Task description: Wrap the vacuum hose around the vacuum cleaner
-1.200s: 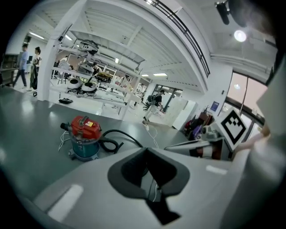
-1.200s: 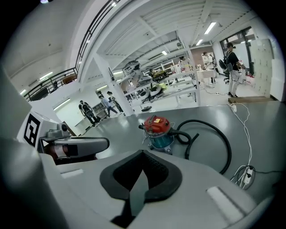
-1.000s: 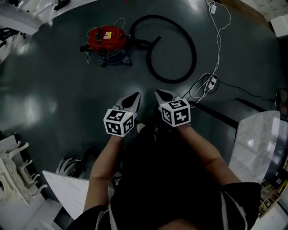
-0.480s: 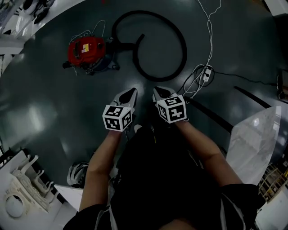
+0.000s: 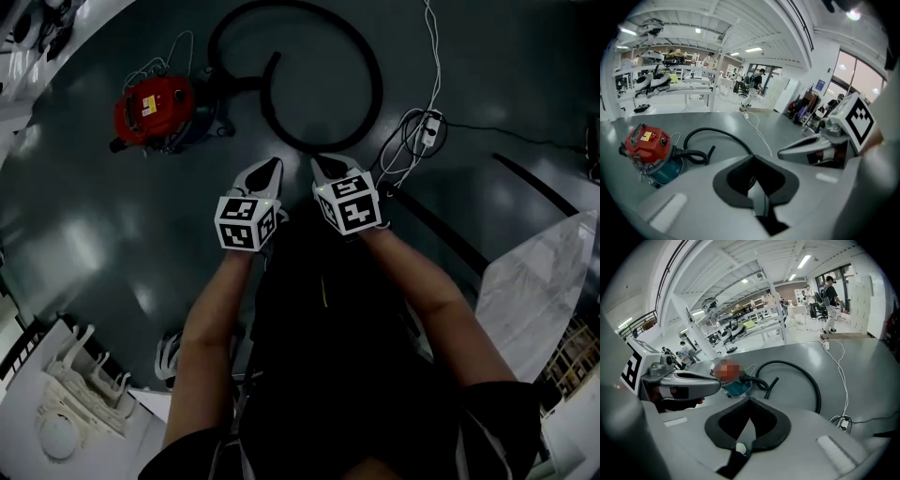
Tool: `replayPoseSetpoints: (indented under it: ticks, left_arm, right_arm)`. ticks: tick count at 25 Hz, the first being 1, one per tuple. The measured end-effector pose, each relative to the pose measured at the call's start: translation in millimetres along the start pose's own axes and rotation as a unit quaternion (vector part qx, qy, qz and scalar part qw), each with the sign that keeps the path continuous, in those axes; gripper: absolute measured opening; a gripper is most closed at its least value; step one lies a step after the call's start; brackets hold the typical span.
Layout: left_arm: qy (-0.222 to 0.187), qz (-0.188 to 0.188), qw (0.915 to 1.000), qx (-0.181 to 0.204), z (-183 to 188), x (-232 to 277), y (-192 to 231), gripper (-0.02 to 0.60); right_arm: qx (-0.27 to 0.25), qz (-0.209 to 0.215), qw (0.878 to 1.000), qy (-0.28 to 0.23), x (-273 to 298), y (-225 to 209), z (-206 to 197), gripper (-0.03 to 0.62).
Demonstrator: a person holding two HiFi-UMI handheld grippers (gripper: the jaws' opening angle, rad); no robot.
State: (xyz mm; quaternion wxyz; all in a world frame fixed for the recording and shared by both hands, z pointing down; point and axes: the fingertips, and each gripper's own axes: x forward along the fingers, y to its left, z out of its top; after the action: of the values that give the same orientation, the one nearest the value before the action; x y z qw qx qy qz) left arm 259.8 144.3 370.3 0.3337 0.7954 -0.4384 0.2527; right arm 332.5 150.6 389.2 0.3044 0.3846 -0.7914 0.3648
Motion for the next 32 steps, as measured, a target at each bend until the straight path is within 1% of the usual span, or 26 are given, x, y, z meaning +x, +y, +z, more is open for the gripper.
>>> replayPoseSetpoints:
  ticks: [7,14,16,19,23,27,32]
  left_arm:
    - [0.020,-0.005,0.9998,0.008,-11.2,50.7,20.3,0.009]
    - [0.040,0.002,0.9991,-0.012,-47.5,106.0,48.8,0.009]
    - [0.044,0.002,0.9989,-0.017,-58.9,121.4,54.3,0.009]
    - [0.052,0.003,0.9985,-0.015,-77.6,141.7,59.8,0.009]
    - [0.061,-0.005,0.9981,-0.005,-101.3,169.5,60.4,0.008]
    - [0.065,-0.016,0.9977,0.010,-119.6,201.6,57.3,0.008]
    - [0.080,-0.031,0.9960,0.026,-153.8,242.8,54.9,0.008]
  right_arm:
    - [0.032,-0.026,0.999,0.000,41.1,-33.5,-6.1,-0.005]
    - [0.059,-0.057,0.997,0.003,89.2,-58.4,-27.1,-0.004]
    - [0.067,-0.067,0.996,0.005,103.3,-69.4,-37.4,-0.004]
    - [0.087,-0.084,0.993,0.008,122.4,-87.6,-57.4,-0.005]
    - [0.109,-0.109,0.988,0.018,143.2,-110.9,-87.2,-0.003]
    - [0.116,-0.129,0.985,0.022,163.3,-132.7,-110.4,-0.003]
    - [0.132,-0.147,0.980,0.022,189.9,-157.4,-142.9,-0.003]
